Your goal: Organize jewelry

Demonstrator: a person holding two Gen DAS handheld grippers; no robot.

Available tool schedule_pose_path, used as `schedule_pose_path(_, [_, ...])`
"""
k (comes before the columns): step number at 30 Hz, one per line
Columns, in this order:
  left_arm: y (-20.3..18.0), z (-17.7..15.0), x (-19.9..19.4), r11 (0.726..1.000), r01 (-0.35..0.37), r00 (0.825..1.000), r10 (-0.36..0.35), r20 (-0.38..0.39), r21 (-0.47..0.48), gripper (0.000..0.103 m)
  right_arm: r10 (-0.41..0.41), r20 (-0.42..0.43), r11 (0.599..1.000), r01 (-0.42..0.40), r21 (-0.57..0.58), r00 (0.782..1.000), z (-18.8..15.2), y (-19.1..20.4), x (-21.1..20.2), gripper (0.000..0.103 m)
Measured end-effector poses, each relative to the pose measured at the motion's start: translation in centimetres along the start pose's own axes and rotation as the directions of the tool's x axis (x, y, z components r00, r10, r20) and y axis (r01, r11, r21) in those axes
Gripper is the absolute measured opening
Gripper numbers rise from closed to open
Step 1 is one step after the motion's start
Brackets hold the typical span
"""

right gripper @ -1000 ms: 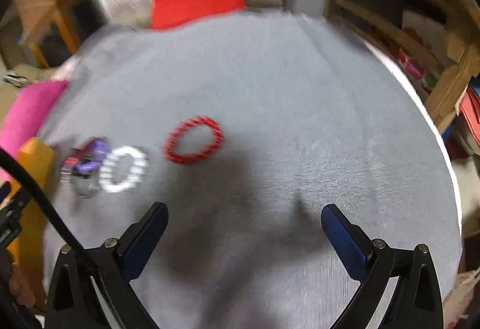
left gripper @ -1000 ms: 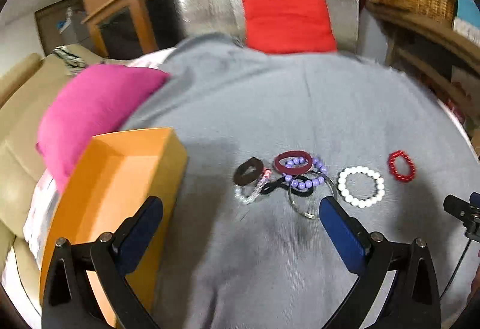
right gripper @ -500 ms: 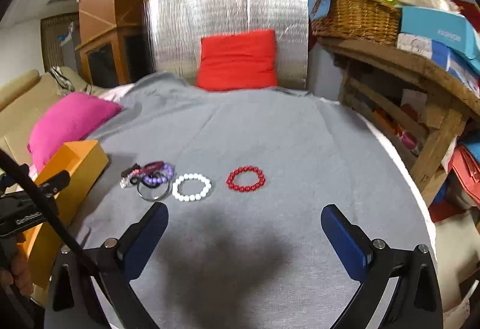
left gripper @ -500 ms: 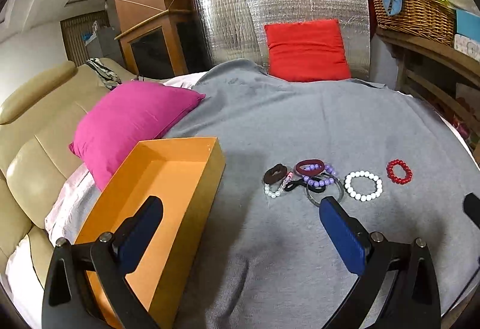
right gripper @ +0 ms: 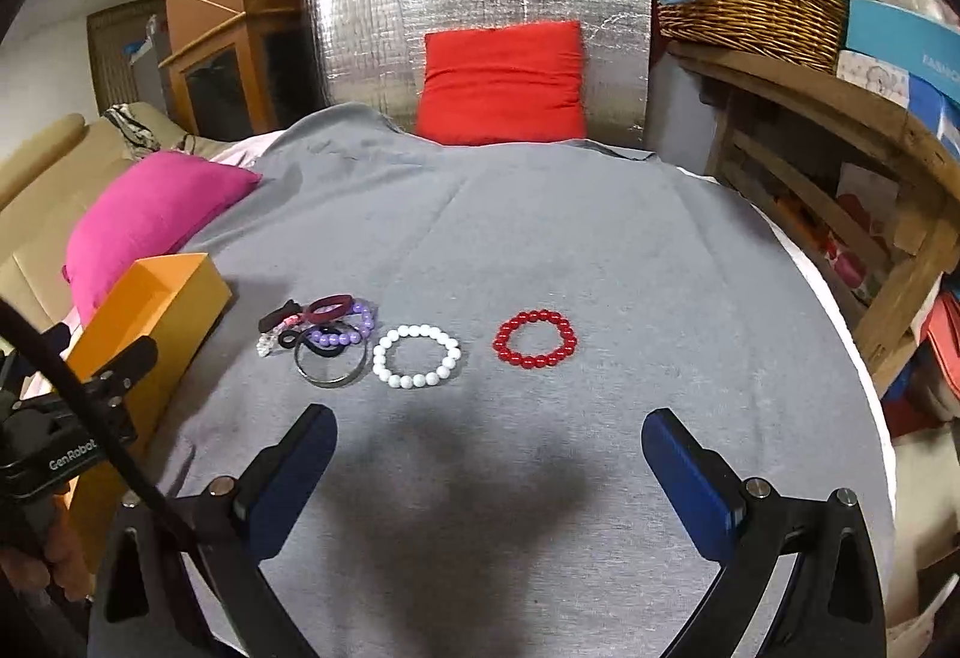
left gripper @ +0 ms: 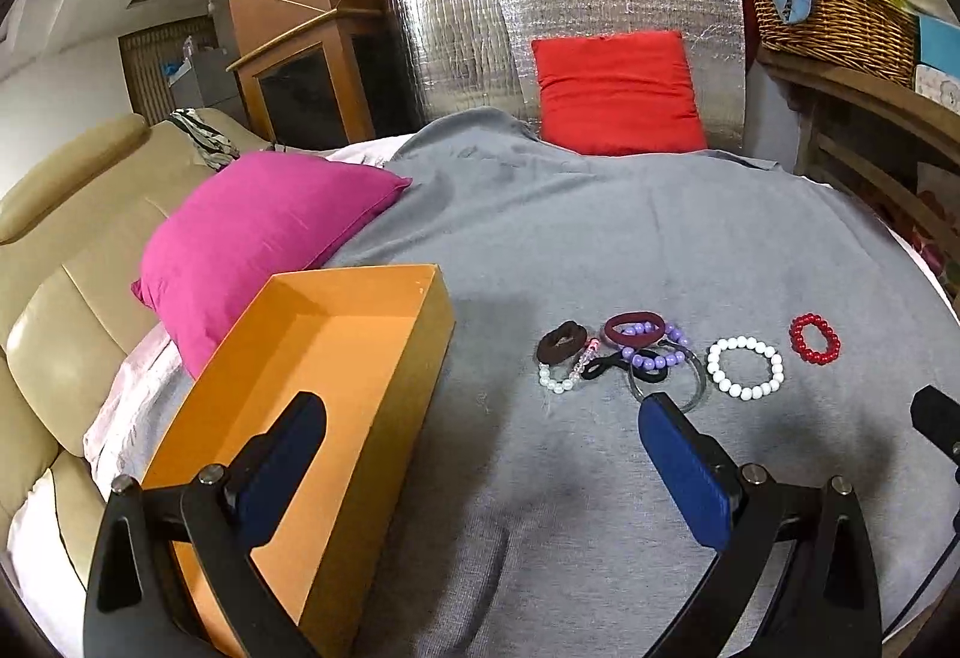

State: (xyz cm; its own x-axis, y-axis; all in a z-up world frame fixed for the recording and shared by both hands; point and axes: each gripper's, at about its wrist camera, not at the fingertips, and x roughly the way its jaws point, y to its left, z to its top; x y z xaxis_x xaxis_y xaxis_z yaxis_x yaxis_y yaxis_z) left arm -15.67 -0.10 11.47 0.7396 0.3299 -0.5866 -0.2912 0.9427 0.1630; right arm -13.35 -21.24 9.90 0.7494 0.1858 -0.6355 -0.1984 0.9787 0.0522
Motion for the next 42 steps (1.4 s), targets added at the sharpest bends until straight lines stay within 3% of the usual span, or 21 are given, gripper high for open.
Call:
schedule_pose_path(32, [0.0,0.2,0.5,1.0,-0.01,1.0,0.01,-0.012,-0.008,0.103,0.049,-0.023,0.998,-0.048,0.037,0.999,0.0,-0.3,0.4,0.101])
schedule_pose_path(37, [-0.2,0.3,1.1,1.0,0.006,1.0,-0.006,-0.031,-0.012,0.103,0.059,-0.04,0.997,-0.057,0.06,0.997,0.2,-0.8,1.0,0.099])
schedule_pose_path(42, [-0.5,0.6,2.9,0.997,0.07,0.994,-0.073,-0.084,-0.039,0.103,0.083,-0.083,0.992,-0.074,0.103,0.993,0.3,-2.0,2.3,0.092])
